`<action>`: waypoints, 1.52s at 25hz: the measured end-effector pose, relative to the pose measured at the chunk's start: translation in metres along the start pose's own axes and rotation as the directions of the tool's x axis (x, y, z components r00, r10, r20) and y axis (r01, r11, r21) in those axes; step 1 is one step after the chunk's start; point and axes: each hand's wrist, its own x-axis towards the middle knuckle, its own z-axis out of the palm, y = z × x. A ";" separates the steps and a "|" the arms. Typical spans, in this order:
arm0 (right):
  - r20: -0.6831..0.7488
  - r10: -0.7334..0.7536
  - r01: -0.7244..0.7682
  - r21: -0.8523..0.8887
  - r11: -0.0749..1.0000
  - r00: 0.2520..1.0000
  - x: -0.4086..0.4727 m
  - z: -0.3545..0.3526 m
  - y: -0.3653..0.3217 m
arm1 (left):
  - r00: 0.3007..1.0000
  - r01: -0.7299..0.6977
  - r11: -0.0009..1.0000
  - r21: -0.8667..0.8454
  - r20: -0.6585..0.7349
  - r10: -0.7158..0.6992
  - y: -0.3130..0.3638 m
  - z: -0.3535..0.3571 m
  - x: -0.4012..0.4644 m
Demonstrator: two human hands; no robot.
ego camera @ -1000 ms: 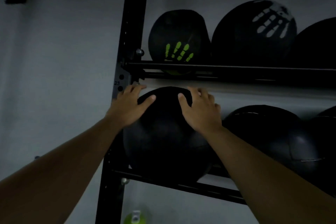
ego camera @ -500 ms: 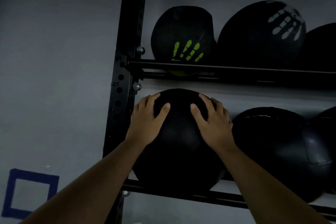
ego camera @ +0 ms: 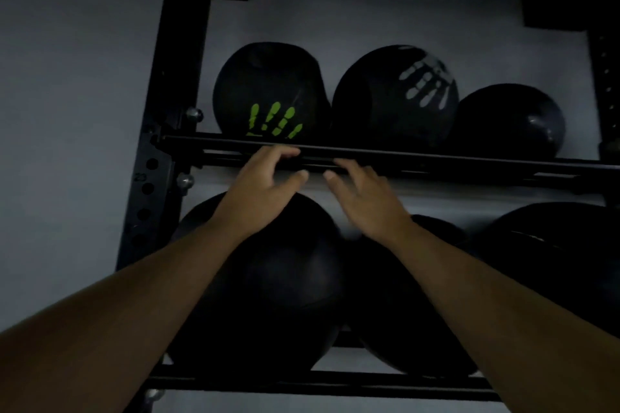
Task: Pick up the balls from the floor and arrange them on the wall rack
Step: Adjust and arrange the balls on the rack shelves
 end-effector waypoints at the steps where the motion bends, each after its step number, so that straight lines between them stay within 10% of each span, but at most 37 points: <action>1: -0.071 -0.010 0.009 -0.024 1.000 0.997 0.007 -0.022 0.010 | 0.998 -0.059 0.998 0.025 0.018 0.058 0.019 0.013 0.013; 8: -0.460 -0.014 -0.037 -0.103 0.994 0.888 0.069 -0.192 0.135 | 0.915 -0.404 0.895 0.188 0.064 0.399 0.142 0.129 0.101; 14: -0.450 0.137 -0.134 0.038 0.990 0.883 0.119 -0.295 0.264 | 0.935 -0.324 0.926 0.194 -0.087 0.345 0.193 0.243 0.185; 22: -0.174 0.249 -0.199 0.259 0.945 0.953 0.154 -0.281 0.319 | 0.957 -0.278 0.912 0.303 0.001 0.291 0.220 0.330 0.244; 38: -0.348 0.071 0.012 0.232 0.973 0.935 0.194 -0.256 0.311 | 0.958 -0.234 0.963 0.132 -0.139 0.251 0.188 0.364 0.247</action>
